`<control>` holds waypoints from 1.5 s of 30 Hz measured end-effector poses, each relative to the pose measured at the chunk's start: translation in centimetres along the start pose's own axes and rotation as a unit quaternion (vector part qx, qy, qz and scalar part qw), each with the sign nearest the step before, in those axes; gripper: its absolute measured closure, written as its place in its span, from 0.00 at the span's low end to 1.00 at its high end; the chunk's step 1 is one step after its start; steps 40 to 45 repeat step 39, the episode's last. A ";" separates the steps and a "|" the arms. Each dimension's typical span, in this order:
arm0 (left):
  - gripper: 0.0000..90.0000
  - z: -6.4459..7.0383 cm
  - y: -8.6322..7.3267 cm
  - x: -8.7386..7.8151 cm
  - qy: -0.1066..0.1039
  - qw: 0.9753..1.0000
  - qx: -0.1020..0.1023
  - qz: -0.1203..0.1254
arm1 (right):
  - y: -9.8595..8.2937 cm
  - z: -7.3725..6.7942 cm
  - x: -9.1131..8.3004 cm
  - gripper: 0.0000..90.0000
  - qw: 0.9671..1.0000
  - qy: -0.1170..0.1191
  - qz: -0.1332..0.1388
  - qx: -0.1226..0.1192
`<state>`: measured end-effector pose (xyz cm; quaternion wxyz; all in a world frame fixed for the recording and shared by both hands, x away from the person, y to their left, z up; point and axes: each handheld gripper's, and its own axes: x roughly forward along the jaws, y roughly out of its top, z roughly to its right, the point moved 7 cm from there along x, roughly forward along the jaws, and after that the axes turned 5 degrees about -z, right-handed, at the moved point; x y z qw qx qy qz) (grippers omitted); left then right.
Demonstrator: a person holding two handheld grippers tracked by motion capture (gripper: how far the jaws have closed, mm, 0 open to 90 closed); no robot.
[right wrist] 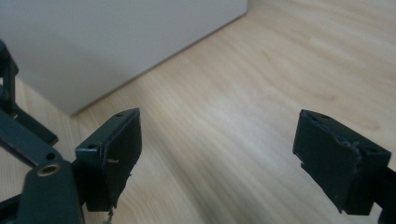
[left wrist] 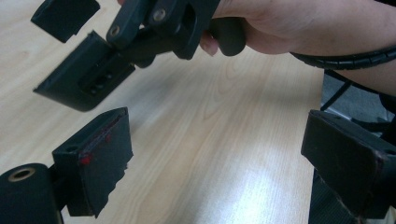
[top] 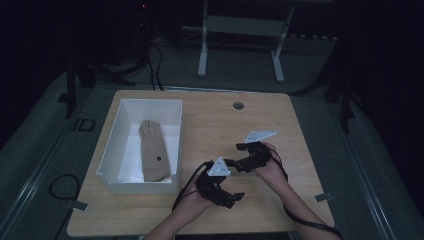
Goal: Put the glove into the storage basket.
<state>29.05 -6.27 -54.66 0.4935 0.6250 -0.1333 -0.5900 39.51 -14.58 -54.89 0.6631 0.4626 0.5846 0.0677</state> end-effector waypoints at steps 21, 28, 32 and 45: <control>0.09 -0.6 -3.8 3.5 0.004 1.000 -0.003 -0.020 | -5.1 0.7 0.9 0.15 1.000 -0.018 0.000 -0.004; 0.02 -0.5 -4.5 3.8 0.013 1.000 0.015 -0.024 | -6.6 0.8 0.8 0.15 1.000 -0.020 0.003 0.001; 0.02 -0.7 -4.6 3.8 0.015 1.000 0.011 -0.019 | -7.2 1.2 0.5 0.15 1.000 -0.025 0.002 0.005; 0.02 -0.7 -4.8 4.0 0.017 1.000 0.013 -0.021 | -7.6 1.7 0.2 0.15 0.999 -0.030 0.008 0.008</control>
